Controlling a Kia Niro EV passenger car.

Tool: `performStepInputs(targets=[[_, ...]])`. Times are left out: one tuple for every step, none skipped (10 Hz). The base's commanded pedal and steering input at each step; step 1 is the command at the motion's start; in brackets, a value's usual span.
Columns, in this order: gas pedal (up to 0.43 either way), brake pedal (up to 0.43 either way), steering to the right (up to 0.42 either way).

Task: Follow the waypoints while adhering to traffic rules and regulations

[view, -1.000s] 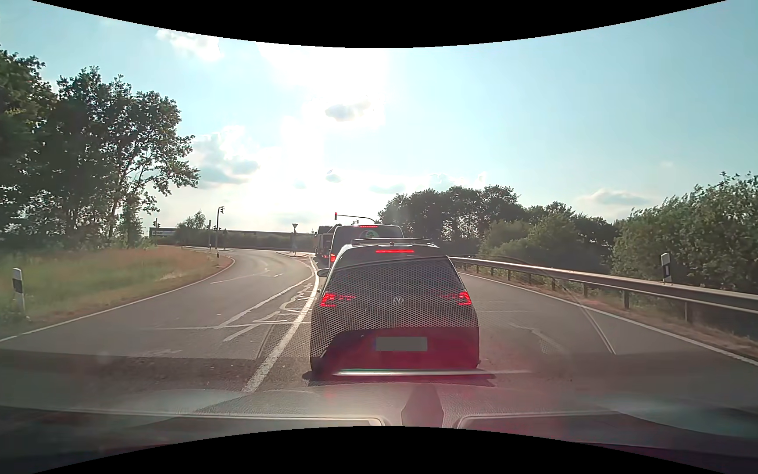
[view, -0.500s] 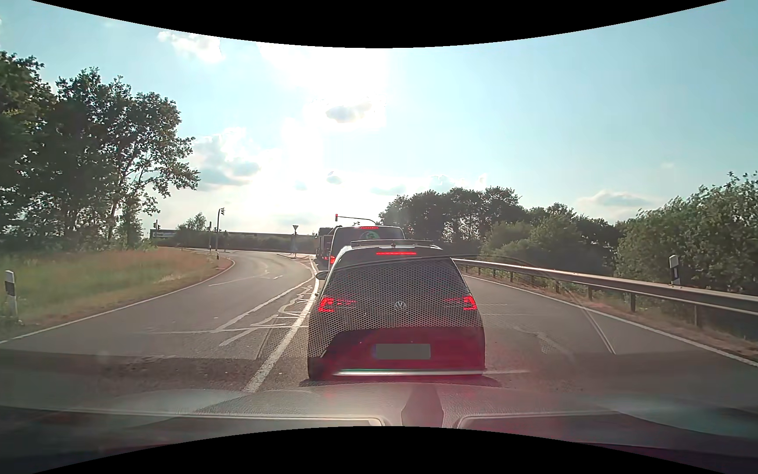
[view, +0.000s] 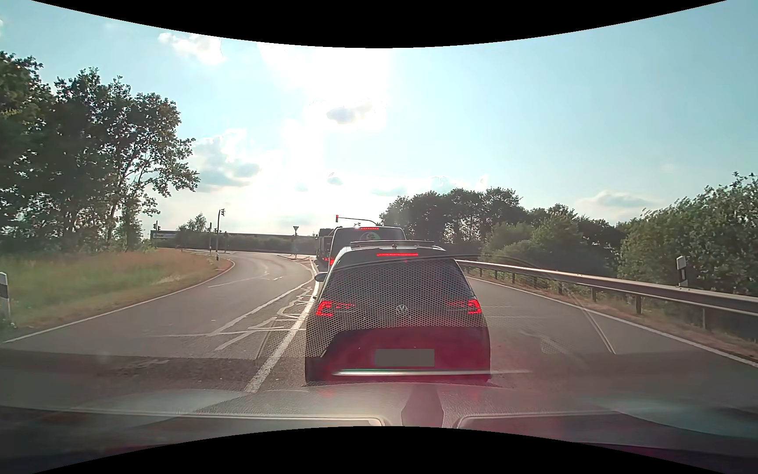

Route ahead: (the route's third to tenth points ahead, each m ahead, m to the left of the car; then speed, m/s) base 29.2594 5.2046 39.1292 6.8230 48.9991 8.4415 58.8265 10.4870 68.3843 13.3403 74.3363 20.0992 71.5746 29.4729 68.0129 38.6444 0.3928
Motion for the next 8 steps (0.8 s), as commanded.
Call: performStepInputs(targets=[[0.000, 0.116, -0.041], [0.000, 0.128, -0.041], [0.000, 0.140, -0.041], [0.000, 0.152, -0.041], [0.000, 0.171, -0.041], [0.000, 0.177, -0.041], [0.000, 0.177, -0.041], [0.000, 0.183, -0.041]])
